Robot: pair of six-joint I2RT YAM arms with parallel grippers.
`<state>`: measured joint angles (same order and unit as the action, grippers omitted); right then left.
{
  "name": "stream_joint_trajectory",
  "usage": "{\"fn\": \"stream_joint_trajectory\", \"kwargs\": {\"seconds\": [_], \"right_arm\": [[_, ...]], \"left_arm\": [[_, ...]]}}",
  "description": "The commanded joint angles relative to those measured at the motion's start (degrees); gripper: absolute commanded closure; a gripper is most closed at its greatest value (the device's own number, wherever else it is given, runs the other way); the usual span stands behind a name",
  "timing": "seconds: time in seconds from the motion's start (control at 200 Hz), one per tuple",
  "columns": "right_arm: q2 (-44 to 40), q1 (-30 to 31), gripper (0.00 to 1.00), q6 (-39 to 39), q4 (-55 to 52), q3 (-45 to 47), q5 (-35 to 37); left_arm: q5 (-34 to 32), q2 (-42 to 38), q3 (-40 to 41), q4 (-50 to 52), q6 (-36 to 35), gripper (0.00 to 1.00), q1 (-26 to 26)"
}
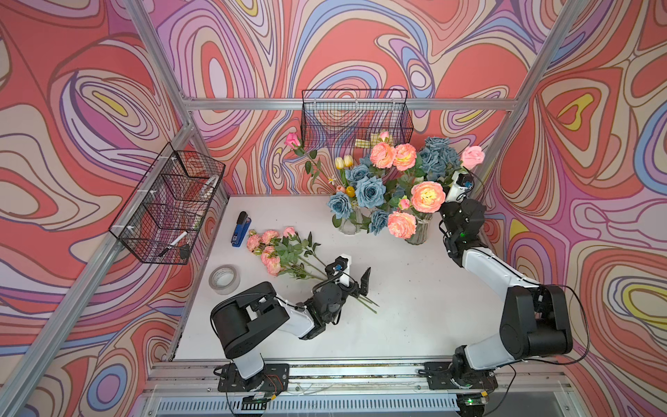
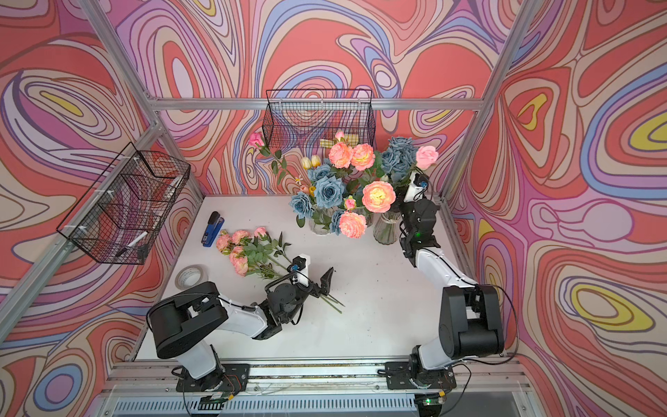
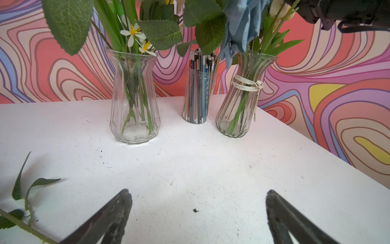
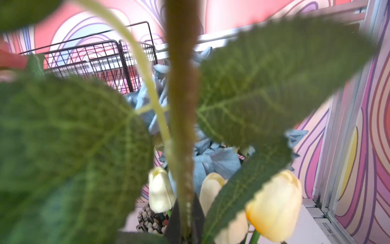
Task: Pick out pink flowers from the vase
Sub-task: Pick up the flower from the vase.
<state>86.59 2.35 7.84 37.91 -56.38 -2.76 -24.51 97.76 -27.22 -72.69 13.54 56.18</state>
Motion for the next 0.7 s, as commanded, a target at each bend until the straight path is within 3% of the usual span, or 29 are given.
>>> {"fn": "stream_joint_trajectory", "kwargs": {"seconds": [0.0,0.25,0.696], "right_arm": [[-1.6,0.3,0.95,-1.3,-1.0,-2.4,0.8],[-2.2,0.3,1.0,-3.6,-2.9,-5.6,2.3],[-5.0,0.3,1.0,-7.5,-4.4,-8.5,6.1]], "left_arm": [[-0.9,-1.0,0.6,-3.2,-0.4,0.0,-0.4],[-1.3,-0.9,0.6,-3.2,-0.4,0.0,-0.3],[-1.4,-1.1,0.4,-3.2,-0.2,0.0,-0.3]]}}
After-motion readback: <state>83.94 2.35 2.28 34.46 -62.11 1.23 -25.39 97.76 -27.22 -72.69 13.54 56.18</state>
